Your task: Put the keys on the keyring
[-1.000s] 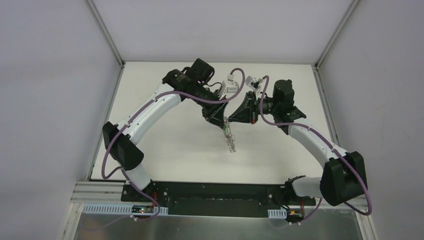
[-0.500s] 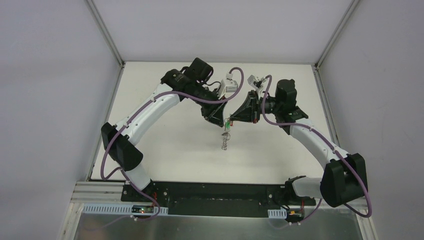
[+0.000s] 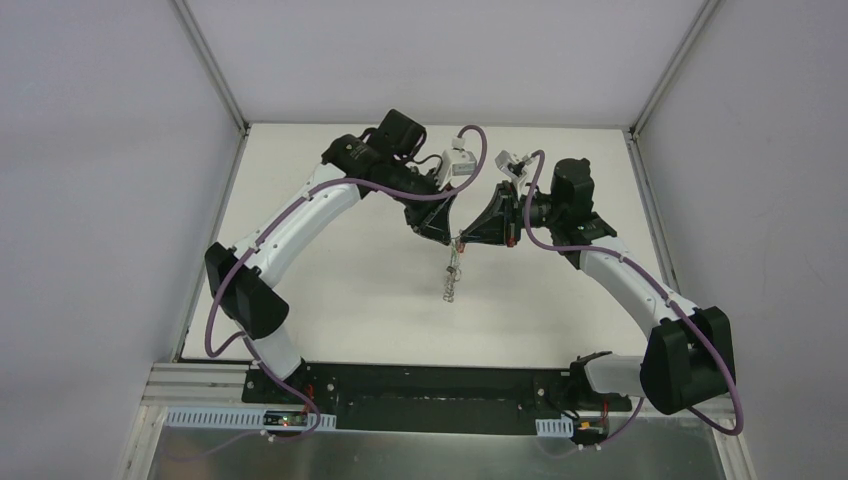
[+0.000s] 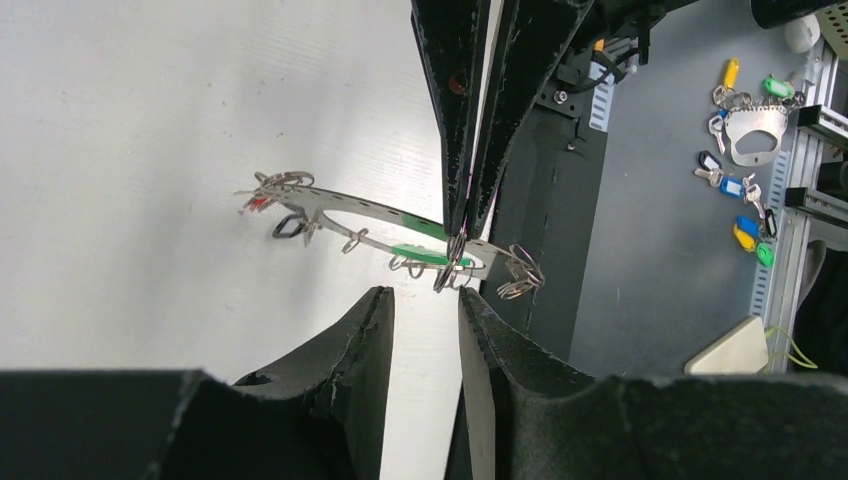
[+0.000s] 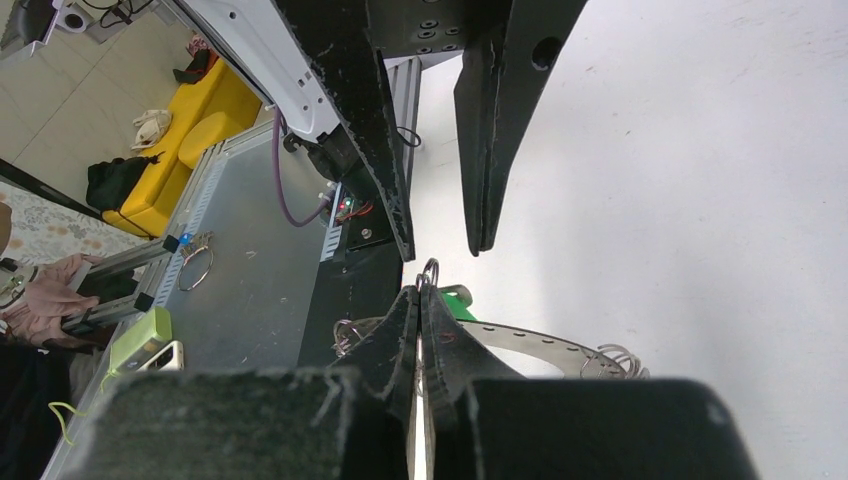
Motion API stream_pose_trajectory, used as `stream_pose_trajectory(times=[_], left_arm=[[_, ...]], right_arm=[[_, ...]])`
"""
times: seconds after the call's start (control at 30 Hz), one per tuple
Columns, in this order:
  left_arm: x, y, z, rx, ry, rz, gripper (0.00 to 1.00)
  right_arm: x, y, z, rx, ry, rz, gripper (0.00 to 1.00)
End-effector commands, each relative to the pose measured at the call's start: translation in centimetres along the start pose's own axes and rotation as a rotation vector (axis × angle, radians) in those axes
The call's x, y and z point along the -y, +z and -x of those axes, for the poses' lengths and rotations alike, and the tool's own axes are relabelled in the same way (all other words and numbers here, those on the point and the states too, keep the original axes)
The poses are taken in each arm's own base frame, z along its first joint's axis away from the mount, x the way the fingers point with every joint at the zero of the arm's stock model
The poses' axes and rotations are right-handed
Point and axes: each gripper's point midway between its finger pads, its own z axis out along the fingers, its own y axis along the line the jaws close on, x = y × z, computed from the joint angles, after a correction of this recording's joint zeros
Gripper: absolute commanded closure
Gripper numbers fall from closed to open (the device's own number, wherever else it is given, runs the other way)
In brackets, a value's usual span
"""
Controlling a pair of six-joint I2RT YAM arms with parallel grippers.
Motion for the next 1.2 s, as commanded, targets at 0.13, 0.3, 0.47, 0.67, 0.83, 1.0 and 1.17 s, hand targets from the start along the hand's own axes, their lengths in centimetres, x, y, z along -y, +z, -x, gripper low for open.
stream_pose_trajectory(times=[0.13, 0.3, 0.47, 0.67, 0.83, 1.0, 1.17], left_arm=[[0.3, -0.1, 1.7, 0.050, 0.012, -0.053, 0.74], [0.6, 0.4, 1.2, 0.045, -0.007, -0.093, 0.83], [0.9, 0.8, 0.7, 0.033, -0.031, -0.122, 1.00], [1.1, 0.7, 0.4, 0.034, -0.031, -0.131, 1.00], [1.1, 0.9, 0.0, 0.029, -0.033, -0.129, 1.00], [1.0, 1.3, -0.5, 0.019, -0.052, -0.141, 1.00], [0.9, 1.8, -0.6, 0.025, -0.081, -0.158, 1.00]], right_arm=[[-1.4, -0.4, 1.0, 0.011, -0.084, 0.041, 1.00], [-1.2, -0.5, 1.1, 0.013, -0.082, 0.034, 1.00], [-1.0, -0.5, 1.1, 0.018, -0.082, 0.020, 1.00], [-0.7, -0.6, 1.2, 0.024, -0.081, 0.003, 1.00], [-0.8, -0.7, 1.3, 0.026, -0.086, 0.002, 1.00], [-1.0, -0.8, 1.4, 0.028, -0.092, 0.002, 1.00], [-1.0, -0.9, 1.5, 0.030, -0.096, -0.001, 1.00]])
